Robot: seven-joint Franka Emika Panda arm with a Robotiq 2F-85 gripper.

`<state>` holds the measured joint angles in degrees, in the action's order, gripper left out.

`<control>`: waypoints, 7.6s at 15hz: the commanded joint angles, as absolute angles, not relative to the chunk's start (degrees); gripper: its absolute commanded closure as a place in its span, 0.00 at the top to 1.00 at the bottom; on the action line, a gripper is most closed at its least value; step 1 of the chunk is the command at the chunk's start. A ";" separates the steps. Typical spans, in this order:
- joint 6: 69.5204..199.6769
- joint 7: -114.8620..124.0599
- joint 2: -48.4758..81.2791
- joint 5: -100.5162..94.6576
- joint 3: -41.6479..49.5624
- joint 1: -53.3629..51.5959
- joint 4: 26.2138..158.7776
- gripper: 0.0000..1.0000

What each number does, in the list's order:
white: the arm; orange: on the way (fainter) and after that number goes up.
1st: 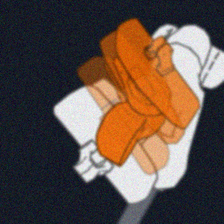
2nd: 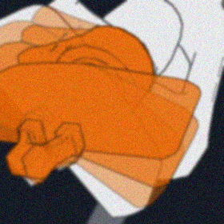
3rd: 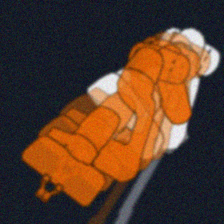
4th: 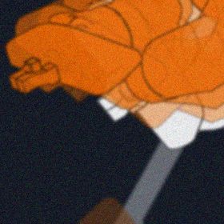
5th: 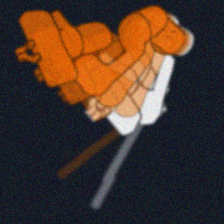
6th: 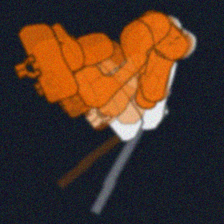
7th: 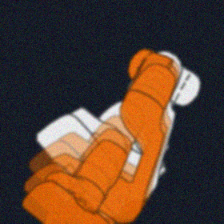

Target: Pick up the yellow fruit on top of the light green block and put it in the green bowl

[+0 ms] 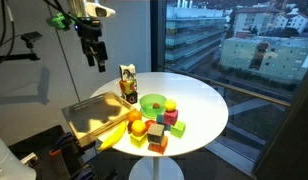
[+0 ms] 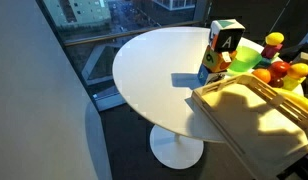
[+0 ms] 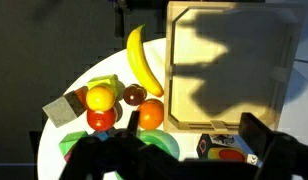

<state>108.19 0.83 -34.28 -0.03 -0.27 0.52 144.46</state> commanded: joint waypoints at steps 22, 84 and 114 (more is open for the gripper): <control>108.09 1.06 -33.95 -0.02 -0.29 0.44 143.89 1.00; 143.23 -2.82 0.67 -9.29 8.26 8.21 143.66 1.00; 131.79 1.54 2.36 -7.14 5.55 5.31 133.79 0.43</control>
